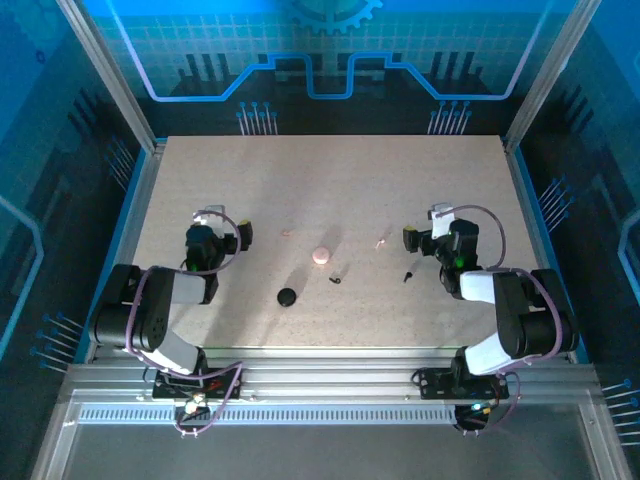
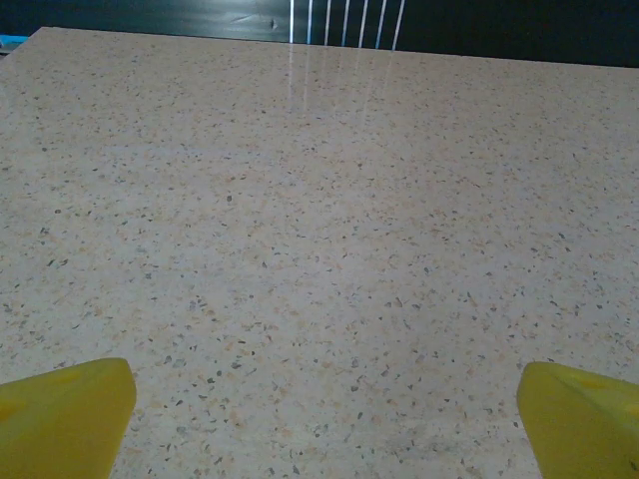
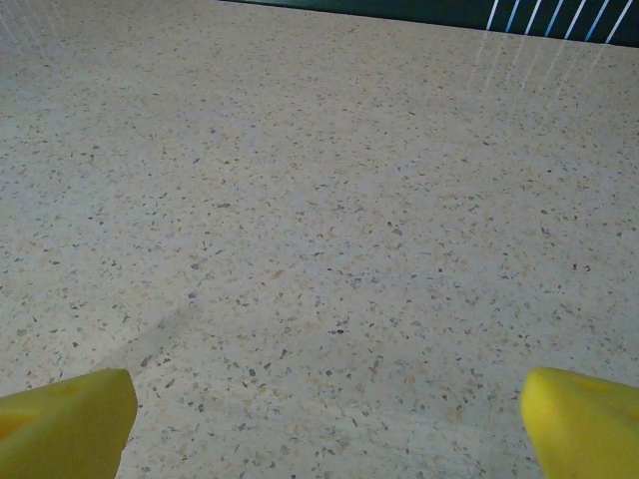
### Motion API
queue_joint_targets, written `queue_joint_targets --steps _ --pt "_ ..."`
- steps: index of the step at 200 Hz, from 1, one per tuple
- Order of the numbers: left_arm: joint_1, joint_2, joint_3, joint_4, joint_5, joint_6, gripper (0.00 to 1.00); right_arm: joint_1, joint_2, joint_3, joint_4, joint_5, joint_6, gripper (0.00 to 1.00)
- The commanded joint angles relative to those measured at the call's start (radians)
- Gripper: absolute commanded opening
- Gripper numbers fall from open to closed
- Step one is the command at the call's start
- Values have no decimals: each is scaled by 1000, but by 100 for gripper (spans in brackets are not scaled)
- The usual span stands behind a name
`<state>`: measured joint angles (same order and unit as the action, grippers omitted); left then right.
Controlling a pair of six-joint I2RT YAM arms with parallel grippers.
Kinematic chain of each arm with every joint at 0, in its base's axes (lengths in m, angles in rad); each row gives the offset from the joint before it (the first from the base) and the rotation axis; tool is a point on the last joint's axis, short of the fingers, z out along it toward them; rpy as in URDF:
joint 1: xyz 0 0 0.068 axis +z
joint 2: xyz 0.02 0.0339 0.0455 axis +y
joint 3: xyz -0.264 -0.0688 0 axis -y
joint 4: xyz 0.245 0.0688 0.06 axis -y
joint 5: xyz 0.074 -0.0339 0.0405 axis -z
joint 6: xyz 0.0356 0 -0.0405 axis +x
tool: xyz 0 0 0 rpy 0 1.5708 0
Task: Insert wireless bluetooth earbuds into charging case
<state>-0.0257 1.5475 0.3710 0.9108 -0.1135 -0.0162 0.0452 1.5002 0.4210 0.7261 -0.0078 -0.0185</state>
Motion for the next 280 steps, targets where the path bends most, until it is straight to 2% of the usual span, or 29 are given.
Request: queue_joint_targets --steps 1,207,220,243,255,280 --pt "12 3 17 2 20 23 99 -5 5 18 17 -8 4 100" --pt "26 2 17 0 50 16 99 -7 2 21 10 4 11 100" --pt "25 -4 7 15 44 16 99 -7 -18 50 -52 14 16 100" --pt "15 -78 -9 -16 9 18 98 -3 -112 157 -325 6 21 100" --pt "8 -152 11 -114 0 23 98 4 -169 208 -460 18 44 100" --pt "-13 -305 110 -425 3 -2 93 31 -256 340 -783 49 116 100"
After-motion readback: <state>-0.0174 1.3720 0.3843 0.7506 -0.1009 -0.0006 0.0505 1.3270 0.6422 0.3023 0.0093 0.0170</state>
